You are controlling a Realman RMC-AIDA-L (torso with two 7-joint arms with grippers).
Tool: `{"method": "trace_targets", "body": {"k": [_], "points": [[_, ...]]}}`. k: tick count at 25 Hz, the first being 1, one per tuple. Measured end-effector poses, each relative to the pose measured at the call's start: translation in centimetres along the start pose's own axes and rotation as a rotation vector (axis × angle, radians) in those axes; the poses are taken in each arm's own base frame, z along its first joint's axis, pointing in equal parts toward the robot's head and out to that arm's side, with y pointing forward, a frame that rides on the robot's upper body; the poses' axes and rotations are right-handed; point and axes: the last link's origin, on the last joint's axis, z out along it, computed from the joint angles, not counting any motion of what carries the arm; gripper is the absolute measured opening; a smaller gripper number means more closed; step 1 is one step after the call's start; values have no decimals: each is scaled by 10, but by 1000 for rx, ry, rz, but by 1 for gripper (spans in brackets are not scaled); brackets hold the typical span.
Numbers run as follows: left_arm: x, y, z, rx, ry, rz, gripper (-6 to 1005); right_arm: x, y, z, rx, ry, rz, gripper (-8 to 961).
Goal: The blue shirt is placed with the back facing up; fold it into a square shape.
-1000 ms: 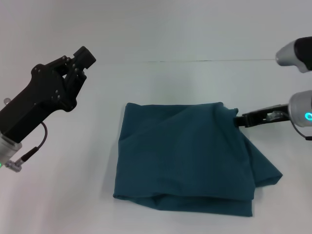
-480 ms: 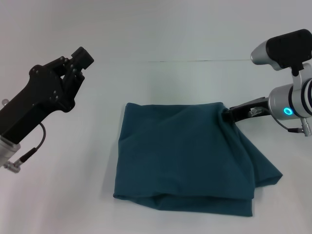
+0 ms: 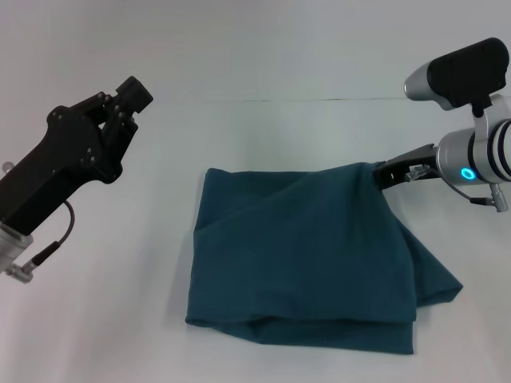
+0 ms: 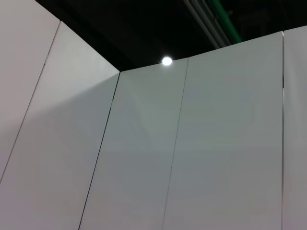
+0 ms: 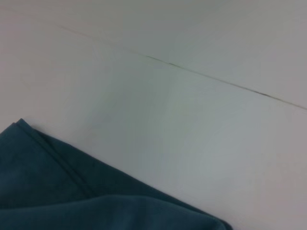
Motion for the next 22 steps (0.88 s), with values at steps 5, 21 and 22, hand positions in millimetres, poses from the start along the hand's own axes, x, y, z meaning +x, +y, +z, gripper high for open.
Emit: {"method": "trace_targets", "body": {"k": [5,21,22], "points": [[0,0,0,0,0,0,41,-9,1,-1,28,-9,-59,29],[1,0,-1,2,2,6,41,-18,-5,-14,147,26,-123,196],[1,0,-1,1,2,7,41,-19,-5,-17,155,5,-123,217]]}}
